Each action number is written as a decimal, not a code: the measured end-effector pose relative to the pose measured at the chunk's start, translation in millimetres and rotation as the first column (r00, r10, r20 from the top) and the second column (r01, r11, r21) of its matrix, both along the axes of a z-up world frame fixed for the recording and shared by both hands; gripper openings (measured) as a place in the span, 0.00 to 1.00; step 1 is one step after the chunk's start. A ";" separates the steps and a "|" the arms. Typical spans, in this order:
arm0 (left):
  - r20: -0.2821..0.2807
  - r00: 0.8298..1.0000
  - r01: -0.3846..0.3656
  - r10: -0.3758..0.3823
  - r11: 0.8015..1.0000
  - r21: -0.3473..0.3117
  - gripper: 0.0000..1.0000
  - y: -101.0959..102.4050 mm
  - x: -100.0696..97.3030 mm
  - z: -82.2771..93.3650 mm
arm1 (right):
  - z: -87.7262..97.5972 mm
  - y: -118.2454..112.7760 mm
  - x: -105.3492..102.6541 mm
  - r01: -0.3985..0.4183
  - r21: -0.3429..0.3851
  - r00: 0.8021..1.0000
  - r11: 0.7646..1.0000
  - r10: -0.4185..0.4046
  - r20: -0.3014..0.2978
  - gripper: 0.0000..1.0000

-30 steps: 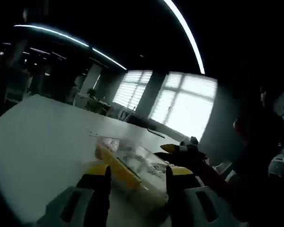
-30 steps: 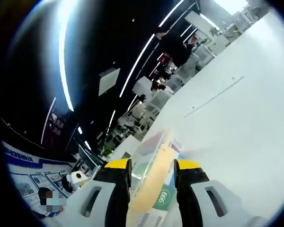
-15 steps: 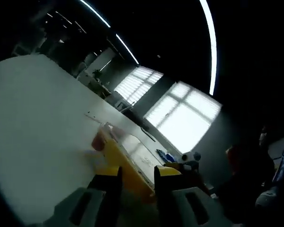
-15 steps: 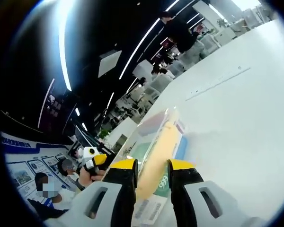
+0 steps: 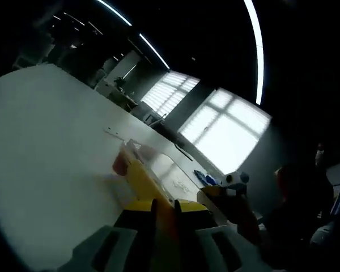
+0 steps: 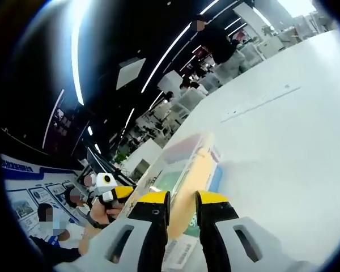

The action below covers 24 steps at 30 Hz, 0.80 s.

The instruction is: Arrange the small medicine boxes into an aligned row inside the storage area until every box is upright, visible, and separated from the surrounding clutter.

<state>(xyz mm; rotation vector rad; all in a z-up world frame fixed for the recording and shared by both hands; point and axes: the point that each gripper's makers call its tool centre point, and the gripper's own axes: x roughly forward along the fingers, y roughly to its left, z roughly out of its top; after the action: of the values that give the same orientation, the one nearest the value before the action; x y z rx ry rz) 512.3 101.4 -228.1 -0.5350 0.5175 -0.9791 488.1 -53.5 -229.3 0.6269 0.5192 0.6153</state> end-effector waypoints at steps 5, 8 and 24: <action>-0.006 1.000 -0.002 0.002 0.999 0.032 0.10 -0.9 -3.7 0.7 | -0.8 -0.2 -0.8 0.004 -0.014 1.000 1.000 -0.004 -0.019 0.17; -0.012 1.000 -0.003 0.003 0.999 0.043 0.08 -1.6 -5.5 1.1 | -1.3 0.9 -1.2 0.005 -0.014 0.999 1.000 -0.005 -0.034 0.16; -0.085 0.996 0.018 -0.012 0.998 0.063 0.06 -3.2 -6.7 1.0 | -4.1 -1.2 9.6 0.000 0.041 0.996 0.999 0.003 -0.087 0.17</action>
<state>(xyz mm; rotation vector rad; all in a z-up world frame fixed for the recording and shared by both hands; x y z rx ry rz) 505.7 98.2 -227.1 -0.5174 0.6270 -0.9541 497.8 -54.7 -233.4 0.6941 0.5898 0.6032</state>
